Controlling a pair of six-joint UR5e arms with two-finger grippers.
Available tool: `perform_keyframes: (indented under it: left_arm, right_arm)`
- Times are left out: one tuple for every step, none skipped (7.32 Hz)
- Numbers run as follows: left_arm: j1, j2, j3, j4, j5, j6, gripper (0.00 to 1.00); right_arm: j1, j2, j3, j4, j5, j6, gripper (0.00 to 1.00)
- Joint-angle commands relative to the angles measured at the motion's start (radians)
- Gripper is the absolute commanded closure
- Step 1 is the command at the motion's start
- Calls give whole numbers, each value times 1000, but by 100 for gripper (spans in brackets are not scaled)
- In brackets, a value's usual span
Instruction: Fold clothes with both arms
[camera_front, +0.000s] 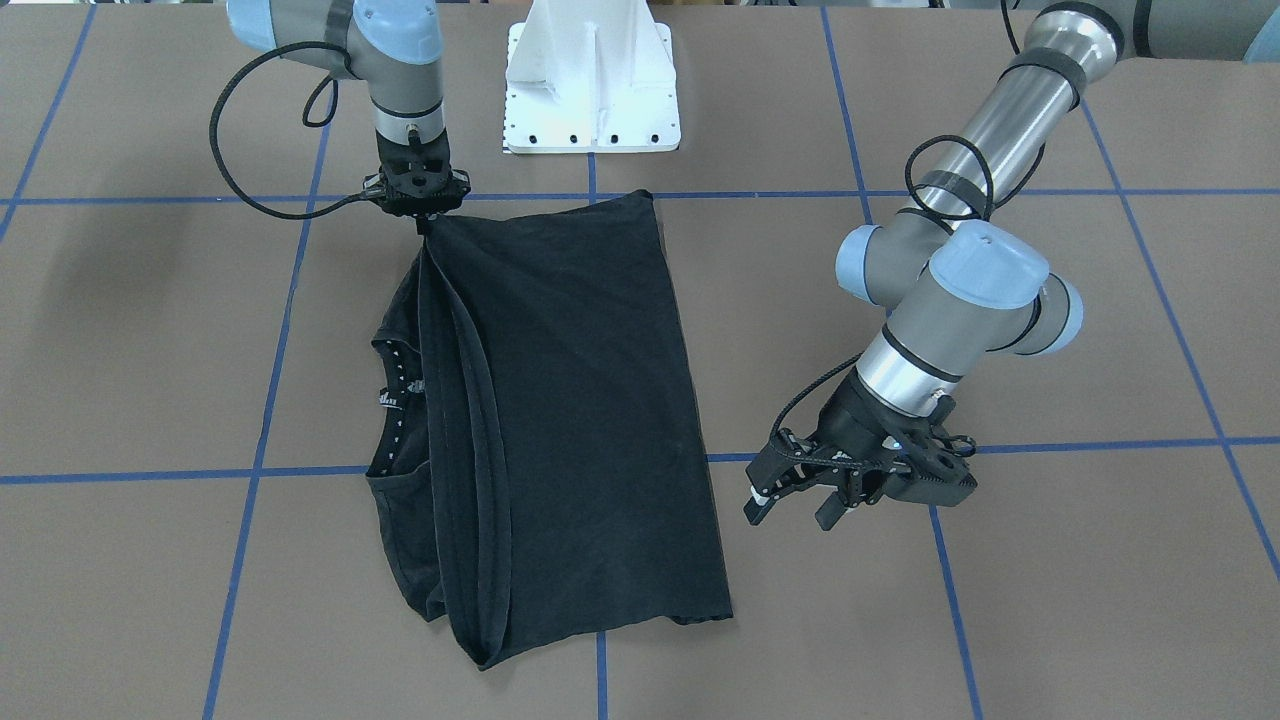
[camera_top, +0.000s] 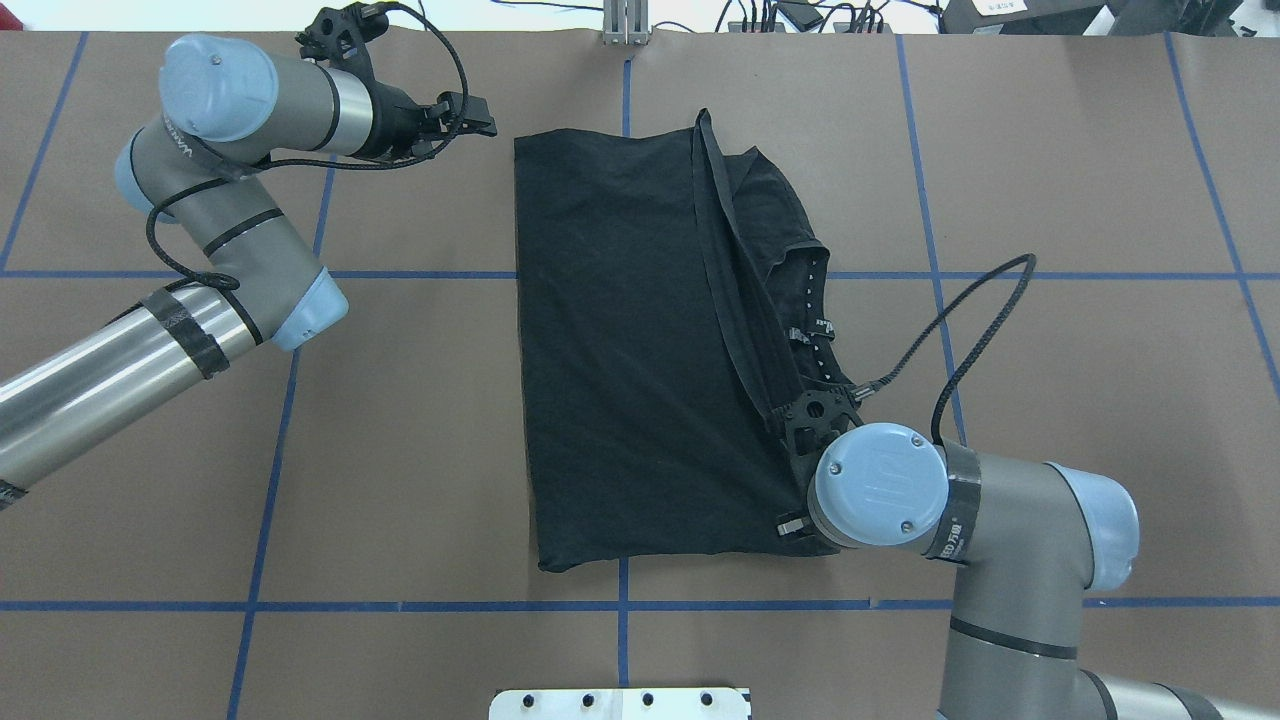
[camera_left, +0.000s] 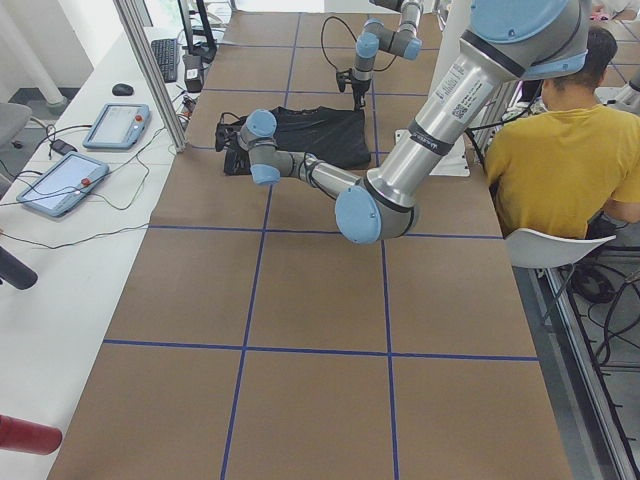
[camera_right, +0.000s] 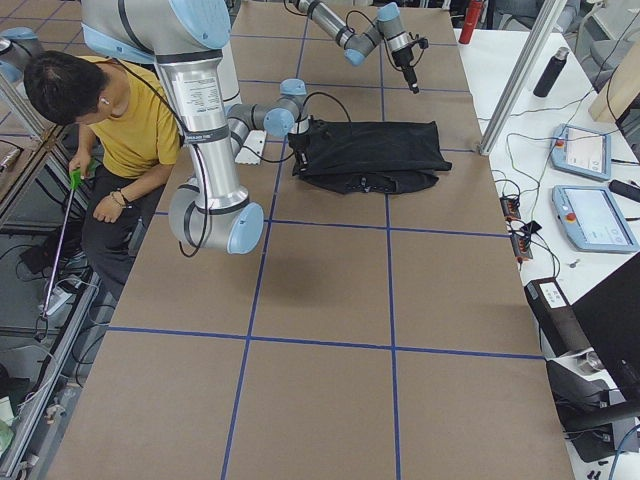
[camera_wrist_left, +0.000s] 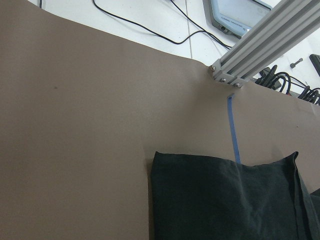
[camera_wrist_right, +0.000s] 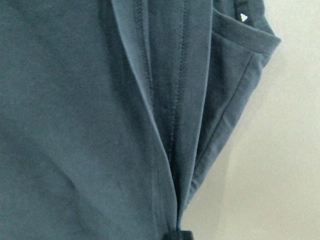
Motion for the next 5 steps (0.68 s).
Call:
perform_keyframes:
  left_arm:
    - [1, 1, -4, 0, 0, -6, 0]
    - [2, 1, -2, 0, 2, -6, 0]
    - [2, 1, -2, 0, 2, -6, 0]
    - [2, 1, -1, 0, 2, -5, 0]
    - [2, 1, -1, 0, 2, -6, 0]
  right_arm:
    - [-10, -6, 3, 4, 4, 57, 64]
    - [-7, -4, 3, 4, 1, 61, 40]
    - [-1, -4, 9, 5, 1, 136, 27]
    - [-1, -3, 11, 13, -4, 280, 28]
    - [1, -3, 9, 30, -12, 439, 30]
